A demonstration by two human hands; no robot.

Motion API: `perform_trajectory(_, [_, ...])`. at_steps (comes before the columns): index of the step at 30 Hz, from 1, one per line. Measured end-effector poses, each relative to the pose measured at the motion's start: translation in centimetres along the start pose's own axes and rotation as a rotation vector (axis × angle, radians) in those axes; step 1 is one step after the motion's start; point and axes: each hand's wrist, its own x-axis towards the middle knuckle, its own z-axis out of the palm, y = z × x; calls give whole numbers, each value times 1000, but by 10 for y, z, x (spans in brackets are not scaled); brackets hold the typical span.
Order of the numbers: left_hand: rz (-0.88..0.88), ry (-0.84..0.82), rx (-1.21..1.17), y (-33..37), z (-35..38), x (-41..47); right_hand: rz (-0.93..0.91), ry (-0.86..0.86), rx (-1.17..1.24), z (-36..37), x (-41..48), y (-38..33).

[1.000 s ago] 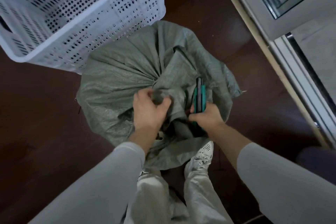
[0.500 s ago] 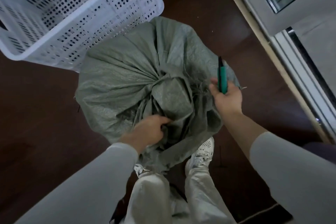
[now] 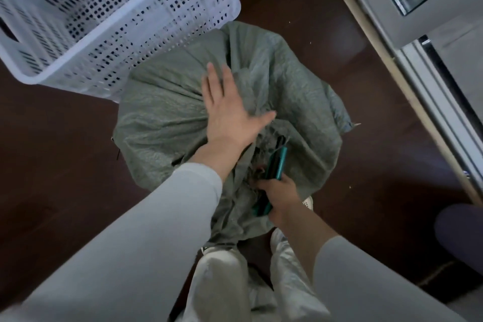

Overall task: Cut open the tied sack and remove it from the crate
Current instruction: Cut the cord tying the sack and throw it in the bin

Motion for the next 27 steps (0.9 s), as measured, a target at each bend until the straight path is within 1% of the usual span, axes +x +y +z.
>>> perform_trajectory(3, [19,-231,16,-14,7,0,46,-10,142,-7,3,9])
perform_trajectory(5, [35,-338,114,-34,7,-8,26,5,215,-14,6,9])
perform_trajectory(8, [-4,-392,274,-68,-1,-23,-43,61,201,-26,12,0])
perform_trajectory(10, [-64,-415,366,-90,-8,-31,-96,122,76,-29,15,-7])
perform_trajectory(12, [-73,-438,437,-104,-14,-40,-188,156,-39,-27,15,-16])
perform_trajectory(13, [-72,-452,440,-109,-15,-45,-233,144,-61,-24,15,-19])
perform_trajectory(15, [-79,-471,428,-114,-15,-53,-276,65,-64,-12,13,-22])
perform_trajectory(18, [-84,-442,444,-121,-9,-60,-242,-99,-93,12,10,-15])
perform_trajectory(20, [-114,-425,470,-126,-5,-59,-186,-185,-169,25,9,-2])
perform_trajectory(22, [-259,-368,521,-126,-3,-57,-120,-223,-206,34,9,14])
perform_trajectory(23, [-347,-297,510,-121,-4,-54,-85,-224,-181,36,11,22])
perform_trajectory(24, [-398,-204,468,-114,-6,-52,-52,-223,-136,38,12,29])
perform_trajectory(25, [-385,-104,407,-109,-8,-47,-20,-226,-87,39,14,35])
perform_trajectory(26, [-305,-7,335,-103,-10,-43,6,-226,-48,40,15,39])
perform_trajectory(27, [-179,58,245,-97,-11,-39,28,-216,-13,41,17,42])
